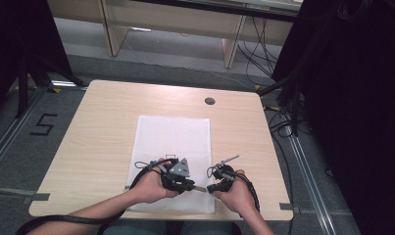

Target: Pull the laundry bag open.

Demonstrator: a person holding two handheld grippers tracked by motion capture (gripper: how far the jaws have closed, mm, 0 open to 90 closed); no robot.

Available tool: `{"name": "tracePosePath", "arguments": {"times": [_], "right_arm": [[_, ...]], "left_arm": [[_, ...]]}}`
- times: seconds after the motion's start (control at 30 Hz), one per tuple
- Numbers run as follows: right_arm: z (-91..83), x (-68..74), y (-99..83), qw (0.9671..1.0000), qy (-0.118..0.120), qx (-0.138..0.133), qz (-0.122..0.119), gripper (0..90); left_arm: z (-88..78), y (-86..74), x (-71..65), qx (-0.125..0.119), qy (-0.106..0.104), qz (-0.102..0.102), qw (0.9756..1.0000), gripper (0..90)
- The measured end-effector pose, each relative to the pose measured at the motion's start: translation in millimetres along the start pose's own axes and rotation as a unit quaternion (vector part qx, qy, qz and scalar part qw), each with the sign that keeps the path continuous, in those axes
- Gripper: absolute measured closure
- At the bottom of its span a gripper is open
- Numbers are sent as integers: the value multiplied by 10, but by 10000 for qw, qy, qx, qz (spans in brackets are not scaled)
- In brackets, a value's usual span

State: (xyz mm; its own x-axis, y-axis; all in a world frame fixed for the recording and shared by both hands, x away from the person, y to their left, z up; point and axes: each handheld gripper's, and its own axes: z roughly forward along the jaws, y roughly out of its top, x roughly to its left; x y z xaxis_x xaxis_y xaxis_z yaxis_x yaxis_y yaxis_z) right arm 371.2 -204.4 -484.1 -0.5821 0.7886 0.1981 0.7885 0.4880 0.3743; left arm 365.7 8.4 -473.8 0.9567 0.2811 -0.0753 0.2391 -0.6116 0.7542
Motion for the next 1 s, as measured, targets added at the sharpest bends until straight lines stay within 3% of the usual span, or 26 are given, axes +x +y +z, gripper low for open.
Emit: {"name": "tracePosePath", "arguments": {"times": [0.4, 0.47, 0.5, 0.6, 0.67, 0.97, 1.0], "right_arm": [[-1, 0, -1, 10000, 6, -3, 13, 900], [-1, -1, -1, 10000, 9, -2, 16, 900], [-1, -1, -1, 10000, 11, -2, 18, 900], [-1, 0, 0, 10000, 9, -2, 19, 900], [-2, -3, 0, 10000, 31, 8, 6, 900], [-2, -5, -3, 10000, 30, -11, 6, 900], [-2, -5, -3, 10000, 31, -13, 7, 900]], "left_arm": [[-35, -20, 10, -24, -26, -58, 10000, 821], [-46, -22, 21, 0, -1, 42, 10000, 822], [-42, -28, 8, -53, -6, -69, 10000, 821], [-57, -26, 20, -21, -12, 39, 10000, 821], [-57, -36, 7, -34, -17, -83, 10000, 821], [-96, -33, 20, -9, -2, 54, 10000, 822], [-91, -40, 9, -47, -5, -65, 10000, 821]]}}
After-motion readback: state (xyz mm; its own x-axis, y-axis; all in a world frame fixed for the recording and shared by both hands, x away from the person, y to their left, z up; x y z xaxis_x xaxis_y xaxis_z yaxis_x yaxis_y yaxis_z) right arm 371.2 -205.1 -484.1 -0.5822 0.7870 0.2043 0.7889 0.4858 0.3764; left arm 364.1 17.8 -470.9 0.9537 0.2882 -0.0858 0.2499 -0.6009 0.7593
